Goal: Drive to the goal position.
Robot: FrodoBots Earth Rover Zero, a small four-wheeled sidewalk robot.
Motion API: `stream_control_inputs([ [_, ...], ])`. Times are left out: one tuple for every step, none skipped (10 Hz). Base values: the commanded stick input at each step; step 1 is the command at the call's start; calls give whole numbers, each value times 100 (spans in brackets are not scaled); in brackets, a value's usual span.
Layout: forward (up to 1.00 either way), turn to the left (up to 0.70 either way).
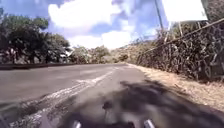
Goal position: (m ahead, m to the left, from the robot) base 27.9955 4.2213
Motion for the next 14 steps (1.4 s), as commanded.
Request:
stream_control_inputs([
  [70, 0],
  [70, 0],
  [70, 0],
  [69, 0],
  [69, 0],
  [63, 0],
  [63, 0],
  [63, 0],
  [63, -20],
  [63, -26],
  [63, -32],
  [63, -32],
  [63, -32],
  [63, 0],
])
